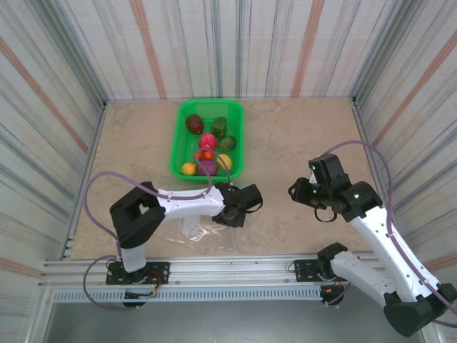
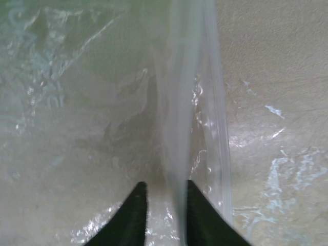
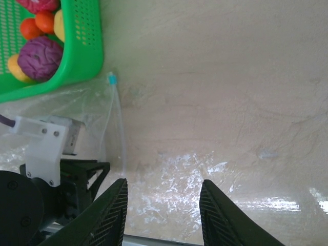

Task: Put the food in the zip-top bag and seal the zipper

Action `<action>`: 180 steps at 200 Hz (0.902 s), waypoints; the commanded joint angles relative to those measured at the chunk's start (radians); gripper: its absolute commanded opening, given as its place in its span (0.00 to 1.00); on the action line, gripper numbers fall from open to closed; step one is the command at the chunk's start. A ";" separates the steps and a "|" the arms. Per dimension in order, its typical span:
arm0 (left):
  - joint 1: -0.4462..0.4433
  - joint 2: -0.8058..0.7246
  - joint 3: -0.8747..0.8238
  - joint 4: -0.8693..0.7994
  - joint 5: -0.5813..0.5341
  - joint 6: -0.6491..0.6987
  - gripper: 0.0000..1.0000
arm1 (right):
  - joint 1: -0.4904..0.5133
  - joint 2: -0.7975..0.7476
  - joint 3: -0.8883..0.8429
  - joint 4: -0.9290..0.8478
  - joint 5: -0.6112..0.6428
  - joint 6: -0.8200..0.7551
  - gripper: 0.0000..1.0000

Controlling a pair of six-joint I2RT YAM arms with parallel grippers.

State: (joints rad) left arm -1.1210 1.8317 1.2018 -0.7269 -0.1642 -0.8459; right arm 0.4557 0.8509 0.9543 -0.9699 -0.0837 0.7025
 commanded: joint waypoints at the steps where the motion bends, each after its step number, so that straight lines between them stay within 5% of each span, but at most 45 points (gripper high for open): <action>1: 0.006 0.032 -0.004 0.006 0.015 0.029 0.11 | -0.006 0.013 0.011 -0.014 -0.002 -0.045 0.42; 18: 0.007 0.003 -0.020 0.001 0.030 0.050 0.00 | -0.008 0.016 0.018 -0.002 -0.021 -0.072 0.49; 81: 0.089 -0.429 -0.240 -0.024 0.129 0.137 0.00 | -0.003 0.235 0.060 0.176 -0.201 -0.070 0.64; 140: 0.199 -0.732 -0.322 -0.205 0.140 0.185 0.00 | 0.095 0.619 0.290 0.312 -0.107 -0.035 0.79; 180: 0.274 -0.804 -0.305 -0.269 0.136 0.205 0.00 | 0.124 0.956 0.577 0.176 0.046 -0.005 0.81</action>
State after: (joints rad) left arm -0.8787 1.0756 0.8944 -0.9142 -0.0330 -0.6762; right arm 0.5716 1.6562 1.4006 -0.6979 -0.1692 0.6567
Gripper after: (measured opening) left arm 0.053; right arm 0.813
